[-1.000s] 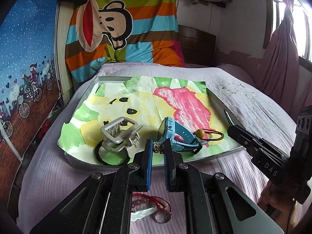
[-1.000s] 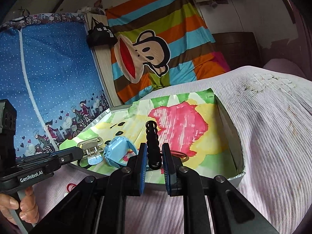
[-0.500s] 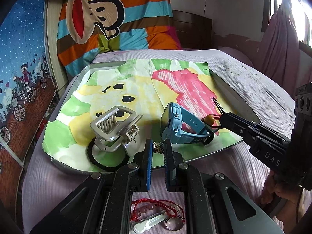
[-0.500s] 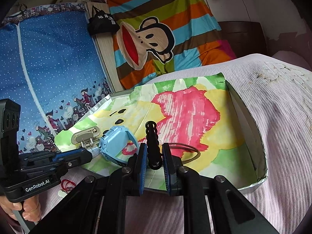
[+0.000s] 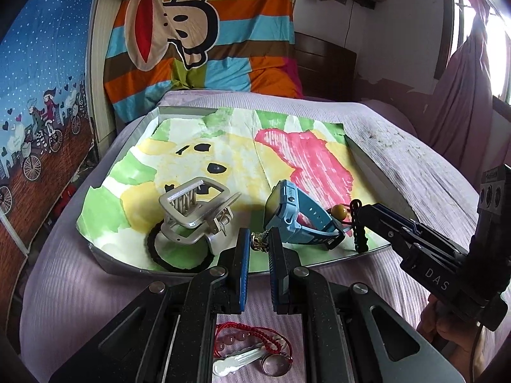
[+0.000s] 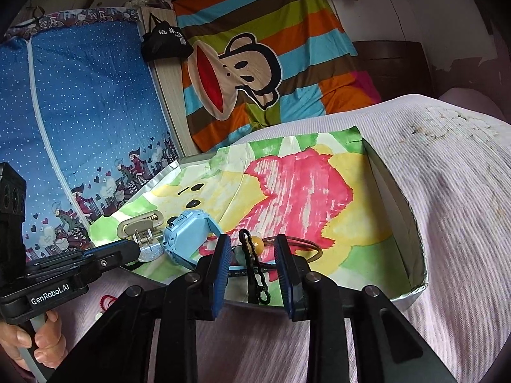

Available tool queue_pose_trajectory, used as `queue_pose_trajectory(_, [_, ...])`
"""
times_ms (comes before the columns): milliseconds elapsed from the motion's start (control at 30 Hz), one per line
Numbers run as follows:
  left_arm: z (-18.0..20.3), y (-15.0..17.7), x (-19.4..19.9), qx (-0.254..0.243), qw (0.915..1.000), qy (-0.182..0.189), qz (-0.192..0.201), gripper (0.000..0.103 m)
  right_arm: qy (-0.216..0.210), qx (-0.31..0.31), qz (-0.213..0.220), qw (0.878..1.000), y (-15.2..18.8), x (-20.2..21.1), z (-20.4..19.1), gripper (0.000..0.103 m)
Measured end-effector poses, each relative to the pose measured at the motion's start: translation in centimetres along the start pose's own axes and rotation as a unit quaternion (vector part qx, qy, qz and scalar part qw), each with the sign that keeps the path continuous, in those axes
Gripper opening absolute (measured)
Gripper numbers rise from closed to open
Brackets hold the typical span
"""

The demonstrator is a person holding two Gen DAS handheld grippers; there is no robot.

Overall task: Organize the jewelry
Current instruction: 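Carry the beaded hair tie and earring into the tray and open both tools, then lift both open tools away from the tray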

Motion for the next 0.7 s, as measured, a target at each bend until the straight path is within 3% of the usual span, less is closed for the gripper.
queue_pose_trajectory(133, [0.1,-0.2,1.3,0.003,0.9997,-0.007,0.021,0.012,0.005,0.004,0.019,1.000,-0.4,1.0,-0.2,0.043])
queue_pose_trajectory(267, [0.4,-0.5,2.4,0.001,0.9992,-0.013,0.037,0.032,0.011,0.009,0.028,1.000,-0.6,2.0,-0.5,0.054])
queue_pose_trajectory(433, [0.7,-0.8,3.3,-0.001,0.9987,-0.017,0.047,0.033,0.021,0.011,0.044,0.999,-0.9,3.3,-0.5,0.068])
queue_pose_trajectory(633, [0.6,-0.9,5.9,0.001,0.9949,-0.048,0.089,0.060,0.031,0.011,0.070,0.997,-1.3,5.7,-0.8,0.103])
queue_pose_trajectory(700, [0.5,-1.0,7.1,0.006,0.9930,-0.055,0.105,0.071,0.030,0.015,0.078,0.996,-1.4,6.5,-1.2,0.103])
Point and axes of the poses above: each gripper's, at about its wrist camera, not at the fingertips, and x roughly against the way its jaws point, z to its right, y to its underside, the point moved 2 cm from there along -x, roughly the way its jaws point, and after that the axes turned 10 degrees about z, right-handed, at the moved point
